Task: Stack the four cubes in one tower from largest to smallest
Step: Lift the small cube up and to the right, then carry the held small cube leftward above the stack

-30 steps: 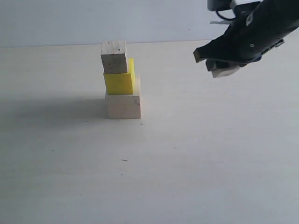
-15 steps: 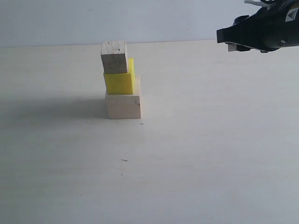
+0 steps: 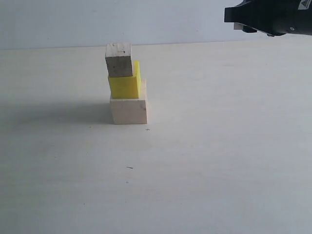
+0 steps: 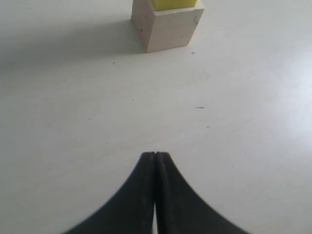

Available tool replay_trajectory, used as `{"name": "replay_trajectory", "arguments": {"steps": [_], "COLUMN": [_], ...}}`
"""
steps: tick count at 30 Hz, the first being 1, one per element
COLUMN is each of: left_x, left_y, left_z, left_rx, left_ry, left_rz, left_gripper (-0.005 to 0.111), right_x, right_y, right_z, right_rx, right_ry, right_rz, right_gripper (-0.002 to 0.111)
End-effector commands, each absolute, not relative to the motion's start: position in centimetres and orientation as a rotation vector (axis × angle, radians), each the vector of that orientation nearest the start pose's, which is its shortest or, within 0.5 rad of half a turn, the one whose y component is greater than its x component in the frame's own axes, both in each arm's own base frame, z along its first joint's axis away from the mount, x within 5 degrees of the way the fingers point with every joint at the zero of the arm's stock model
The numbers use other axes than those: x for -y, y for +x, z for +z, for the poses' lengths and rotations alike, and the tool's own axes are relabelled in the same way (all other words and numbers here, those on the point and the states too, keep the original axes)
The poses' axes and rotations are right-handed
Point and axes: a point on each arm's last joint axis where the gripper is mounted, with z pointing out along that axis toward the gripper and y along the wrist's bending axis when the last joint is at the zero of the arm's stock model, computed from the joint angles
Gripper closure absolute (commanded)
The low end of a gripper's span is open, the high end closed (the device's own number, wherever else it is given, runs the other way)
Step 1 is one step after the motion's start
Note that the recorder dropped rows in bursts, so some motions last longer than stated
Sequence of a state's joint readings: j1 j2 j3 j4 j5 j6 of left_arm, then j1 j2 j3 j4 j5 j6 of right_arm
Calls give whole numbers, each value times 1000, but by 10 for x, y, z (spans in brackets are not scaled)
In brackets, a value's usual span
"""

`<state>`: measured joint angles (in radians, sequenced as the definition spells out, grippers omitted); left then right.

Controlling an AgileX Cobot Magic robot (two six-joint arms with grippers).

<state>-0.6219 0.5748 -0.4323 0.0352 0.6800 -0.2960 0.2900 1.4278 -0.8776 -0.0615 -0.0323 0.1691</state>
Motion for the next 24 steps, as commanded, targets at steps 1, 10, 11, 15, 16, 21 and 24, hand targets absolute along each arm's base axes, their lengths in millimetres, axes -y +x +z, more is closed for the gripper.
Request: {"name": "replay_trajectory", "arguments": {"steps": [1,10,11,15,16,21,24], "left_x": [60,59,59,59,59,59,59], "left_y": [86,86,86,86,86,86,86], "left_z": [256,256,256,256,256,252,252], "left_rx": [-2295,-2294,-2293,-2291,-2291,-2290,-2289], "left_ry": [411,413,415,418,418,418,418], "left_rz": [-430,-425,-423,-417,-417,-418,-418], "left_gripper": [106,106,106,106,106,106,106], "right_x": [-93,-128,-134,-145,-146,-154,-162], "right_y": [311,328,329,340,343,351,353], "right_z": [275,260,260,265,267,281,284], "right_rx": [-1888,-1687,-1652,-1559,-1543,-1454,-1402], "right_ry": [-283,-632,-681,-702,-709,-789,-899], "right_rz": [222,397,451,549,546,550,591], "right_gripper": [108,108,108,108,108,108,108]}}
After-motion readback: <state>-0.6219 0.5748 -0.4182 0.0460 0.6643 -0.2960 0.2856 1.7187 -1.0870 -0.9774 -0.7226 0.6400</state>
